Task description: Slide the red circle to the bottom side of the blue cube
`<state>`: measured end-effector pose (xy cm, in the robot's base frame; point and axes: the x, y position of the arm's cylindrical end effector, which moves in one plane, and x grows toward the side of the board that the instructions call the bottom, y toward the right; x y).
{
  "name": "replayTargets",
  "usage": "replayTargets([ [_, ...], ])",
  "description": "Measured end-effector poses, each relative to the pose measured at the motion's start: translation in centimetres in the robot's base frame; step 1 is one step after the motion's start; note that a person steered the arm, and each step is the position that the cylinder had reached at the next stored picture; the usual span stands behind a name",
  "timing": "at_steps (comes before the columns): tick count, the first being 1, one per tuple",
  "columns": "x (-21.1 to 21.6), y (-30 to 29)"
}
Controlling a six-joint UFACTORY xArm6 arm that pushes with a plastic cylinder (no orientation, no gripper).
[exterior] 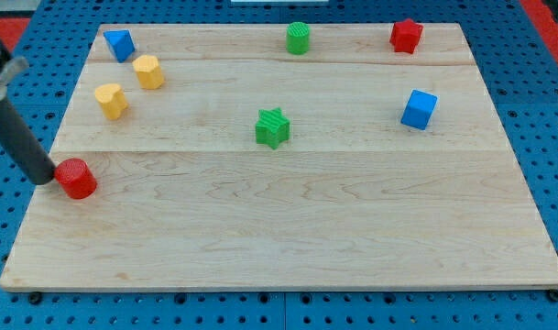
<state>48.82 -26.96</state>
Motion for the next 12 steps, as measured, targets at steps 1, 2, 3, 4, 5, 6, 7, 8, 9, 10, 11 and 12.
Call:
replayTargets([
  [1,0.0,5.3],
  [2,0.0,10.5],
  [3,0.2,16.2],
  [4,0.8,21.5],
  [5,1.8,24.4],
  [6,3.2,20.2],
  [7,4.2,17.6],
  [8,5.8,13.1],
  [9,8.3,11.6],
  [10,7.8,15.4],
  [11,7.5,20.4],
  [12,7.4,24.9],
])
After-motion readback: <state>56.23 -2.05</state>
